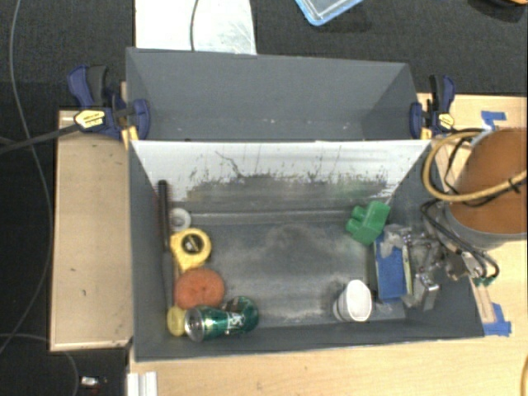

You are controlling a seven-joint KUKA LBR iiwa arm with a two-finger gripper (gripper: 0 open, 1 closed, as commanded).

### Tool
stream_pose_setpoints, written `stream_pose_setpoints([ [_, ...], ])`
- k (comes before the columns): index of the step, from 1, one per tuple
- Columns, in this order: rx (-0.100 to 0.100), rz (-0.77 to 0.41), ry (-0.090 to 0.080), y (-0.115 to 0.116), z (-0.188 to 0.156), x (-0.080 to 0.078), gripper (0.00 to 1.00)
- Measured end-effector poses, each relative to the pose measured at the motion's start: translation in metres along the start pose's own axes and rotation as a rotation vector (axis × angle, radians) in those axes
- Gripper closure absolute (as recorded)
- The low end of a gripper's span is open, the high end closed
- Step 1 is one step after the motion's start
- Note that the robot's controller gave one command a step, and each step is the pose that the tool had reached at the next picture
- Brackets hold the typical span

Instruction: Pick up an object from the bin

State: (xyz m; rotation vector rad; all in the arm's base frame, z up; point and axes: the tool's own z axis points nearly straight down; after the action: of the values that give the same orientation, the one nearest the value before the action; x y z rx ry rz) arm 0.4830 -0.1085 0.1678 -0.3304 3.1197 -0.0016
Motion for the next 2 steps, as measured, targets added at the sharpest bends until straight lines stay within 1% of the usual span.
stream_pose_setpoints([
  [1,0.004,-0.431,-0.005,-0.03,0.007,-0.011,0.0],
  [2,0.001,-0.634,-0.002,-0.026,0.023,-0.037,0.0],
])
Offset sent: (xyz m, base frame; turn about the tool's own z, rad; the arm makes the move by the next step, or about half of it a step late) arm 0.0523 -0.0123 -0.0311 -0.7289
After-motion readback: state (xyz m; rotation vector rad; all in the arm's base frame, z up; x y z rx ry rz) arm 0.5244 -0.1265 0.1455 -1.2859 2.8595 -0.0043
